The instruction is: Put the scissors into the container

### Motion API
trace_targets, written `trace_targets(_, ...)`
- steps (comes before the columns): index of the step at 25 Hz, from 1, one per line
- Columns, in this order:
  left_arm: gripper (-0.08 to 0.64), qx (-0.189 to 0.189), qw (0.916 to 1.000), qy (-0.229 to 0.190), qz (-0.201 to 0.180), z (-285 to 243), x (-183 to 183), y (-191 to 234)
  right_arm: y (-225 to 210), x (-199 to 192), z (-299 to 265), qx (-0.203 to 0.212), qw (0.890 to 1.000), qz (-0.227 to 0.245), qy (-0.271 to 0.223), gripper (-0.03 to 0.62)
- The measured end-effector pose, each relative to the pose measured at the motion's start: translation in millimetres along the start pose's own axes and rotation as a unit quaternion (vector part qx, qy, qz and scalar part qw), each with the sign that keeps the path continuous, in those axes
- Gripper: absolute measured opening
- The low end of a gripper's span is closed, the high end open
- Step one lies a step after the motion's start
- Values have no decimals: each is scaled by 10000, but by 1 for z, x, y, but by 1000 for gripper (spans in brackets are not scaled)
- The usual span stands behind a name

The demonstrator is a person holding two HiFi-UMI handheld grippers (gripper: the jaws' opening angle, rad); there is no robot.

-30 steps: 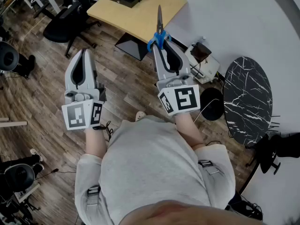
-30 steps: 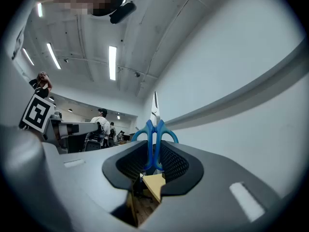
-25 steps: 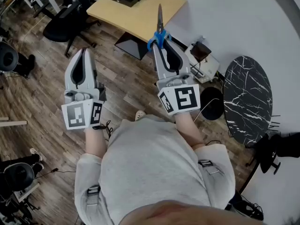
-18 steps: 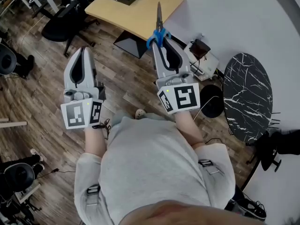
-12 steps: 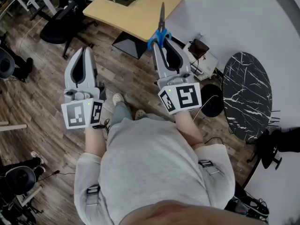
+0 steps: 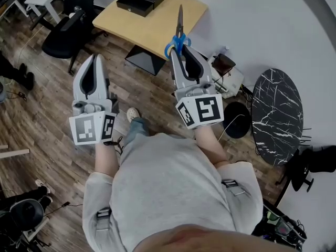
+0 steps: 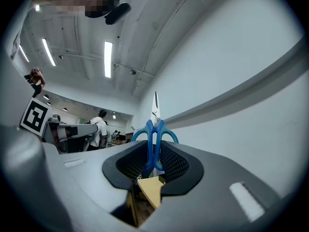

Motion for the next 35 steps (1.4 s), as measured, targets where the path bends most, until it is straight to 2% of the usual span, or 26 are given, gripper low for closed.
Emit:
trace_targets(10, 58, -181, 9998, -99, 7, -99, -17, 81, -11, -17, -116, -205, 9997, -42, -105, 84)
trace_targets(20, 57, -452, 9990, -17, 66, -164, -41, 144, -10, -36, -195, -470, 9988, -11, -129, 84)
trace_targets(25, 57, -585, 9982, 68, 62, -181, -56, 157, -13, -47, -210, -580, 9983, 13, -68, 84)
trace_targets(35, 57, -550, 9977, 350, 187, -225, -92, 174, -42, -72, -258, -586, 9981, 47, 158, 84)
Point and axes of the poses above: the fingertips, and each gripper's own axes: z backward along the fingers, y to its left, x out of its top, the point moved 9 cm from there along z, backward along the fingers, and after that the axes turned 5 degrees about x, right-handed, at the moved point
